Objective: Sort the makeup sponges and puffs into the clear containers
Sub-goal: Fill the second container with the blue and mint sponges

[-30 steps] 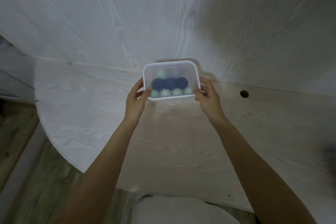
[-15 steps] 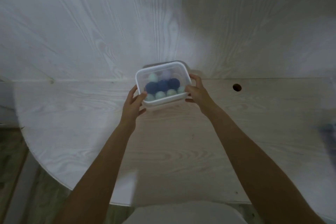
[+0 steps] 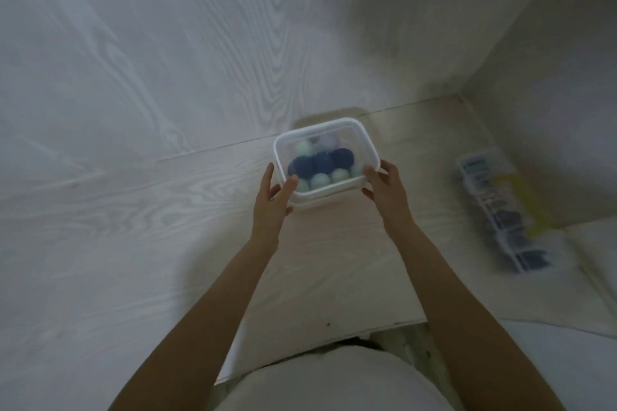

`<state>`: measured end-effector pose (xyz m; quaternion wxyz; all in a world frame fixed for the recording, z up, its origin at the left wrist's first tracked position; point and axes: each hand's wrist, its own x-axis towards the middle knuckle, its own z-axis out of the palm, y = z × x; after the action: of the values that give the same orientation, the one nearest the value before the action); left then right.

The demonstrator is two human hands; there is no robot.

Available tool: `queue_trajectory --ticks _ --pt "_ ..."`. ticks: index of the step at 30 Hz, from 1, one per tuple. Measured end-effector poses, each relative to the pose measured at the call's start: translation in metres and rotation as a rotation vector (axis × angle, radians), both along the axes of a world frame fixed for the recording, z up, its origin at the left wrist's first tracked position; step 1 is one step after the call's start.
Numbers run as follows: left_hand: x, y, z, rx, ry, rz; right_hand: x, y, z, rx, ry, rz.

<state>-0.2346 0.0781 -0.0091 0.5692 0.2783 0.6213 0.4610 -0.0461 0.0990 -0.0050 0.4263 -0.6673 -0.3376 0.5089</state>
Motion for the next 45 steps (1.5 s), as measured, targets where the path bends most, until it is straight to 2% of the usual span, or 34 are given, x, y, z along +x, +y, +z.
queue_trajectory --ticks 3,6,9,13,18,23,36,41,43,45 --pt "0.054 0.015 0.0 -0.016 -0.036 -0.033 0.047 -0.001 -0.003 -0.064 -0.061 -0.069" --pt "0.094 0.033 0.001 -0.019 -0.07 -0.066 0.067 -0.003 -0.004 -0.113 0.088 -0.058" --pt "0.134 0.064 0.002 -0.008 -0.093 -0.111 0.091 0.012 -0.009 -0.064 0.026 -0.006" --pt "0.182 0.107 0.002 -0.001 -0.105 -0.167 0.141 0.055 0.0 0.012 0.013 -0.101" --pt "0.232 0.145 -0.004 0.003 -0.121 -0.204 0.209 0.1 0.013 -0.034 0.233 -0.307" --pt "0.27 0.165 -0.005 0.028 -0.141 -0.213 0.241 0.12 0.01 -0.014 0.278 -0.219" --pt "0.295 0.187 -0.009 0.062 -0.048 -0.179 0.245 0.154 0.013 0.021 0.465 -0.275" --pt "0.292 0.181 0.002 0.012 -0.118 -0.258 0.242 0.141 0.023 0.009 0.524 -0.282" --pt "0.292 0.172 0.008 -0.015 -0.103 -0.237 0.244 0.127 0.029 0.035 0.514 -0.257" --pt "0.289 0.153 0.005 -0.004 0.034 -0.216 0.25 0.1 0.035 0.068 0.398 -0.207"
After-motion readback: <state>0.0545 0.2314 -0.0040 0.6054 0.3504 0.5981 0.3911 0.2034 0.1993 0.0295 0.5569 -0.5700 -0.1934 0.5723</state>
